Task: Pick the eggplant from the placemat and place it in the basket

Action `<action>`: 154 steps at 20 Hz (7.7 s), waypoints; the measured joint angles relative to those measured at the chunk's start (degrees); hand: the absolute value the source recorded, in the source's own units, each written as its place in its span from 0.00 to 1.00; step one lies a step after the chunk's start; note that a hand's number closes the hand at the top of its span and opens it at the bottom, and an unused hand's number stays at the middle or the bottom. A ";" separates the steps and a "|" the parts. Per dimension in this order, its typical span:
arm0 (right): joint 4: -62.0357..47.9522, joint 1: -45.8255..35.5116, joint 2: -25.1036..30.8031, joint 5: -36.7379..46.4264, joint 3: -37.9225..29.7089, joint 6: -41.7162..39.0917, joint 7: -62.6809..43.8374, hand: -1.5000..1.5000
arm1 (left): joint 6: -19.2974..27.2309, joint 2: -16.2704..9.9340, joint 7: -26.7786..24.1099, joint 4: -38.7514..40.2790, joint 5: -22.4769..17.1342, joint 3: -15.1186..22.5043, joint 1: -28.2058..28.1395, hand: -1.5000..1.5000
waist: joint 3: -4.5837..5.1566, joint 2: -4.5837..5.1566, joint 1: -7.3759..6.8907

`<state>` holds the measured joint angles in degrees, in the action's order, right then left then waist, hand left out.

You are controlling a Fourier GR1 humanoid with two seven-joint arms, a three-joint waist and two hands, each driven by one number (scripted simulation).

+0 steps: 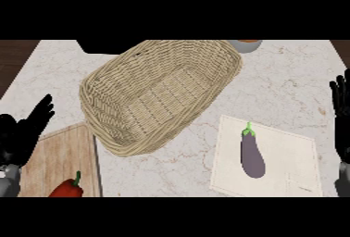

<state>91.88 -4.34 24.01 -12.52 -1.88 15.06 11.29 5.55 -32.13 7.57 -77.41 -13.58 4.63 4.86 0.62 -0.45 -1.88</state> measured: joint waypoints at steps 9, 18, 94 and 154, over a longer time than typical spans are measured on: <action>10.15 -10.18 -5.43 10.70 17.33 1.23 -4.29 0.00 | 3.69 0.55 2.08 1.12 8.17 4.88 -0.14 0.50 | -0.29 -0.17 -0.10; 7.58 -10.97 4.76 43.65 21.29 11.33 -13.69 0.00 | 5.60 0.50 4.18 2.87 9.99 5.64 -2.89 0.50 | 0.81 -2.23 5.63; 15.79 2.03 -19.69 91.33 32.29 -42.45 -58.16 0.00 | -0.12 11.73 6.36 -2.14 23.37 -1.71 -3.69 0.50 | -0.65 0.41 1.85; -3.45 -10.11 -7.33 78.95 16.21 -24.46 -15.75 1.00 | -5.91 17.63 5.46 -2.57 30.24 -8.04 -2.60 0.50 | -0.54 0.68 0.85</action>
<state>88.43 -14.45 16.67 66.43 14.34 -9.40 -4.46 -0.36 -14.50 13.03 -79.98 16.66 -3.41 2.25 0.08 0.22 -1.03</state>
